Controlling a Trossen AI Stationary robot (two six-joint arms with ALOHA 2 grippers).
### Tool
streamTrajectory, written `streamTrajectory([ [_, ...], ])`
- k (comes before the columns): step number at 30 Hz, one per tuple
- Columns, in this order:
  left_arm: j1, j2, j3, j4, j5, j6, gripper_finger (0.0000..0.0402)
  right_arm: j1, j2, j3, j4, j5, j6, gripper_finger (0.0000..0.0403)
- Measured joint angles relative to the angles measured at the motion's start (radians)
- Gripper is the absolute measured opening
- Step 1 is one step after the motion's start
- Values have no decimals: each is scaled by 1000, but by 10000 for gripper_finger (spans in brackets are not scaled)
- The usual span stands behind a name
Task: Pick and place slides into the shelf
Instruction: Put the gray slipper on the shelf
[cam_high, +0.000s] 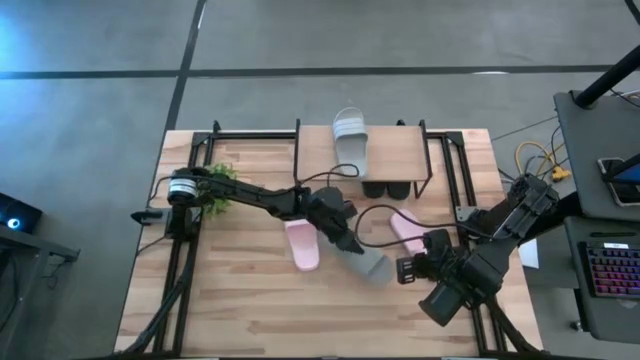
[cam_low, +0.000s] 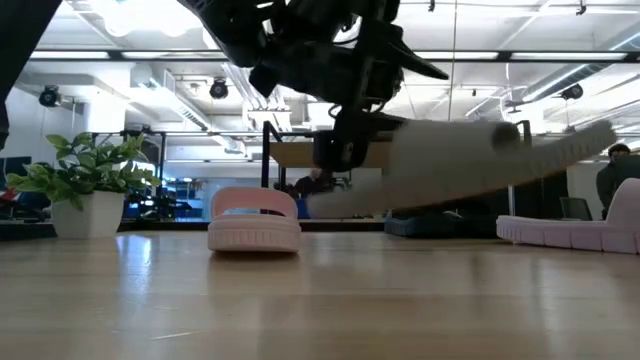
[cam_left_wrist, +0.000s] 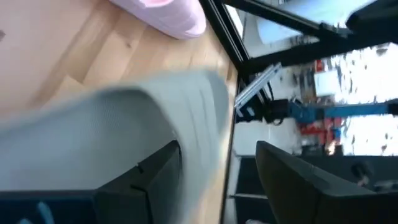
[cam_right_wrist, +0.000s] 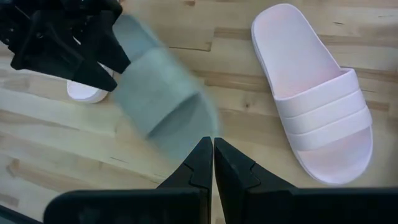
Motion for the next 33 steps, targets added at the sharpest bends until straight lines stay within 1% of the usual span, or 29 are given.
streamTrajectory([
  [2,4,-3,5,-54,26,54,195,0,0,0,0,0,0,9],
  [4,3,-22,2,-154,51,73,195,0,0,0,0,0,0,9],
  [8,6,-43,-2,-191,115,112,195,0,0,0,0,0,-2,9],
  [14,9,-64,-5,-192,68,186,195,0,0,0,0,0,-3,9],
  [17,10,-64,-10,-244,68,194,195,0,0,0,0,-1,-3,9],
  [21,11,-69,-16,-311,90,200,195,0,0,0,14,-8,-3,9],
  [23,3,-71,-16,-350,120,242,195,0,0,0,23,-9,-8,9],
  [28,-23,-76,-16,-591,113,402,195,2,0,0,32,-10,-18,9],
  [31,-44,-93,-17,-719,92,490,195,2,0,-1,33,-10,-24,9],
  [33,-57,-107,-17,-777,55,538,195,2,0,-4,33,-10,-26,9],
])
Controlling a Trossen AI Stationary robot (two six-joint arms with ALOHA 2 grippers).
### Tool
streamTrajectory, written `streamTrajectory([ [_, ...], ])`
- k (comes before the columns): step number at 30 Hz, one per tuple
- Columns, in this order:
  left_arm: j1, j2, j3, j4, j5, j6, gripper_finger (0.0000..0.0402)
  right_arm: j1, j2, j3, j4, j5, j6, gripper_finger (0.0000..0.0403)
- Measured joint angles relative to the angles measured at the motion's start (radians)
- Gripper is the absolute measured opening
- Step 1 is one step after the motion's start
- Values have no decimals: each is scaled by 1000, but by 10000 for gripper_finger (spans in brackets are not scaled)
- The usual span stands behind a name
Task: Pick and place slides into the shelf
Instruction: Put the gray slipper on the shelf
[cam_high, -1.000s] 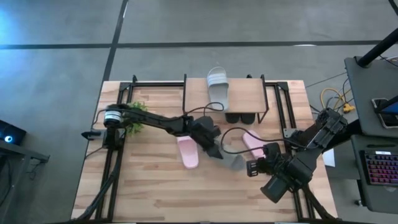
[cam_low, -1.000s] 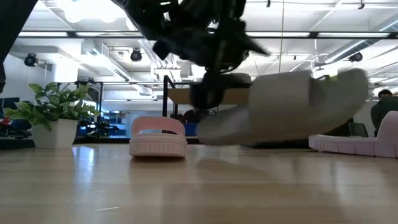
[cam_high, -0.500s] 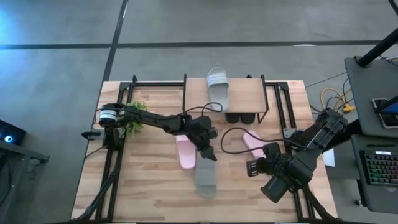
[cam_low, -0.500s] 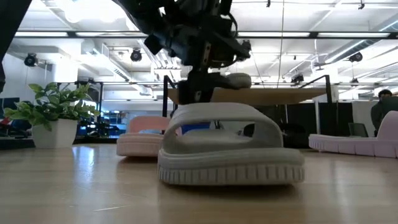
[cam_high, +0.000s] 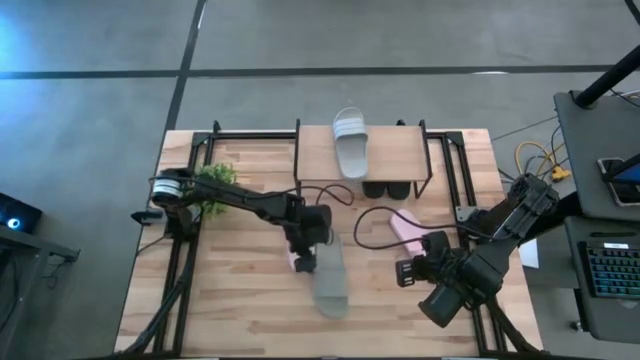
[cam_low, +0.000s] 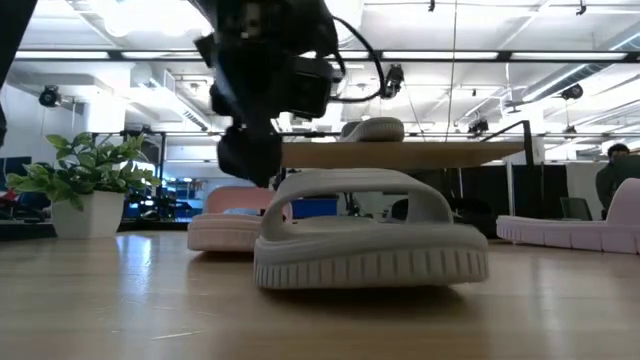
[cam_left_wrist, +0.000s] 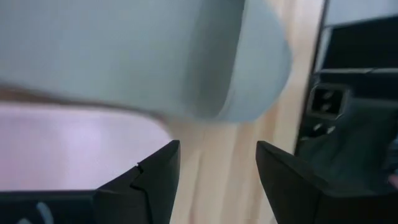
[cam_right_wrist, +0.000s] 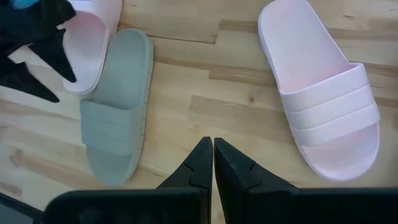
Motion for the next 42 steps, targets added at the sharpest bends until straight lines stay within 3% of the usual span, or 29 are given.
streamTrajectory([
  [5,-29,-16,-3,-10,-54,43,195,0,0,-17,0,0,0,9],
  [19,-109,38,-8,115,-33,45,195,0,0,-29,-2,-28,-1,9],
  [28,-129,110,-1,421,-43,-39,195,0,0,-30,-2,-46,-1,9],
  [34,-116,114,6,719,-158,-66,195,0,0,-30,-2,-46,-1,9],
  [39,-97,67,11,664,-162,-53,195,0,0,-30,-1,-46,-1,9],
  [42,-87,30,7,560,-199,49,195,0,0,-30,-1,-46,-1,9],
])
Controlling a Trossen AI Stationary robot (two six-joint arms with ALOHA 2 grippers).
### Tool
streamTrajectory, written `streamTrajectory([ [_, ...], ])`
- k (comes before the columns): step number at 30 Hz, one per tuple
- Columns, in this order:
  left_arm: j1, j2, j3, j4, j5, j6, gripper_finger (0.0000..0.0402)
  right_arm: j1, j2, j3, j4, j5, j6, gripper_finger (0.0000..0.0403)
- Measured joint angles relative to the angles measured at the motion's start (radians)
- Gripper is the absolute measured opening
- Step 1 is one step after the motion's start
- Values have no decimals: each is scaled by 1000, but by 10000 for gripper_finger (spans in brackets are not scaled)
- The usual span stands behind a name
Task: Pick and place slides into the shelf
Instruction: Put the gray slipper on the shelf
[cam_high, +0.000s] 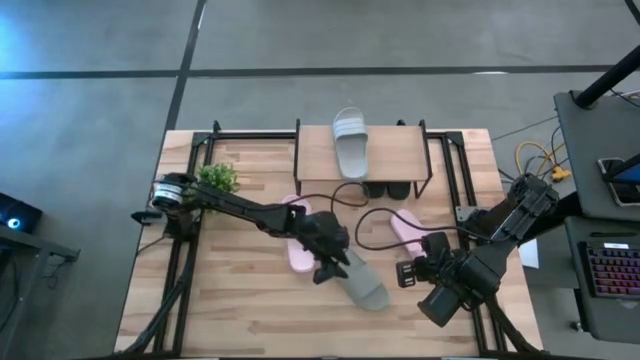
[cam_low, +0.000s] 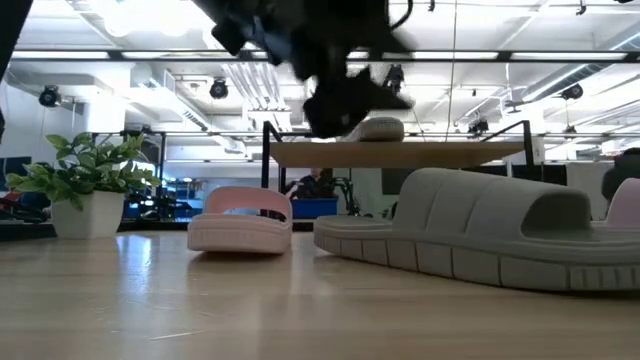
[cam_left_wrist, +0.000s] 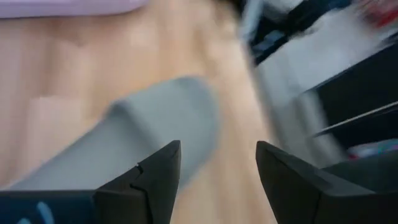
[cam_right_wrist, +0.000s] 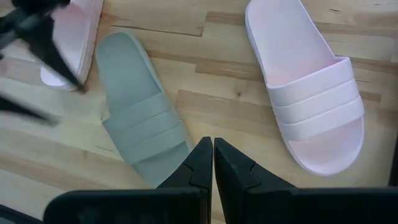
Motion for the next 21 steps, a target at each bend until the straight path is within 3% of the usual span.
streamTrajectory([
  [4,3,-3,-6,-151,-198,151,195,0,0,-1,-1,1,0,9],
  [8,8,4,-24,-163,-347,251,195,0,0,-3,-1,1,0,9],
  [16,12,10,-79,-166,-357,253,195,0,0,-6,-3,4,0,9],
  [21,11,10,-128,-174,-307,250,194,0,0,-7,-2,4,0,9],
])
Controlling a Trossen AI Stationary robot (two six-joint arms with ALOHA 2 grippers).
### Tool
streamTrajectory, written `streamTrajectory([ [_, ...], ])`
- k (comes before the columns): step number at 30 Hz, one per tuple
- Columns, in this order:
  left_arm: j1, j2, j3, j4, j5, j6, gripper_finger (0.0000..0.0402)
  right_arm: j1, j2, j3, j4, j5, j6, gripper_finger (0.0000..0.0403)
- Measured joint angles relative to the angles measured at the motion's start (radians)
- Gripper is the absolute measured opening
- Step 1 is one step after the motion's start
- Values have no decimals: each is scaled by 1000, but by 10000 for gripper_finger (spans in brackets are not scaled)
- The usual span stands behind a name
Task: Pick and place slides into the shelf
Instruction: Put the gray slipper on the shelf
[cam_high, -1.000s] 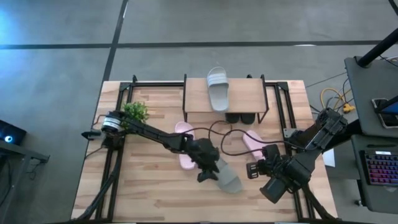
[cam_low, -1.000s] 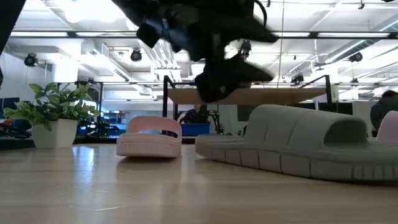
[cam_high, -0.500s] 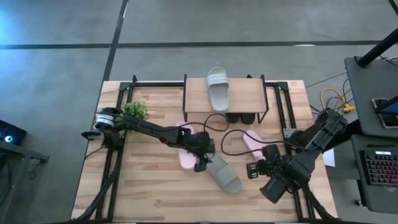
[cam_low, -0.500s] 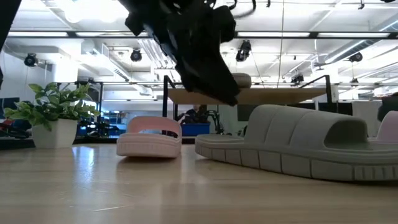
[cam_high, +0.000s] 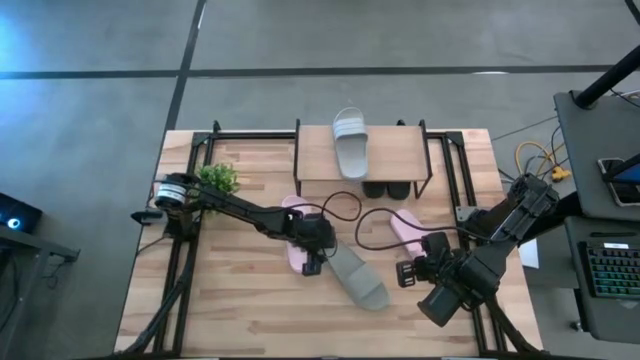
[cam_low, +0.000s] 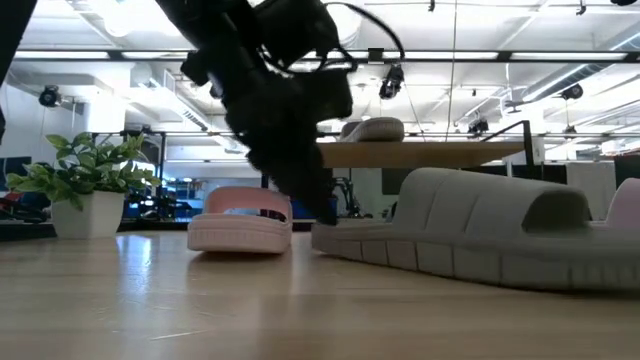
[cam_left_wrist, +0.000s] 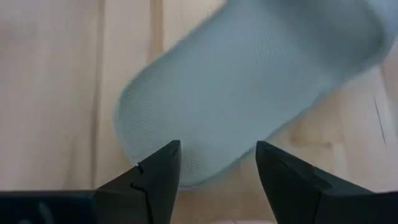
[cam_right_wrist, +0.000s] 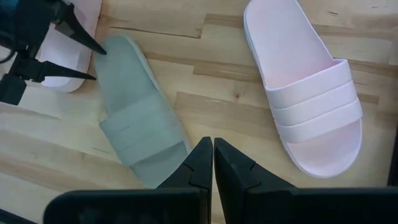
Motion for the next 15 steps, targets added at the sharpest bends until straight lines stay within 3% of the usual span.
streamTrajectory([
  [6,-1,0,-18,-16,67,-81,165,0,0,0,0,0,0,9],
  [8,0,-2,-22,-19,131,-133,150,0,0,-1,0,0,0,9],
  [12,-11,-2,-24,2,354,-219,124,0,0,-1,0,0,0,9],
  [15,-33,-2,-24,41,405,-232,110,0,0,-1,0,0,0,9],
])
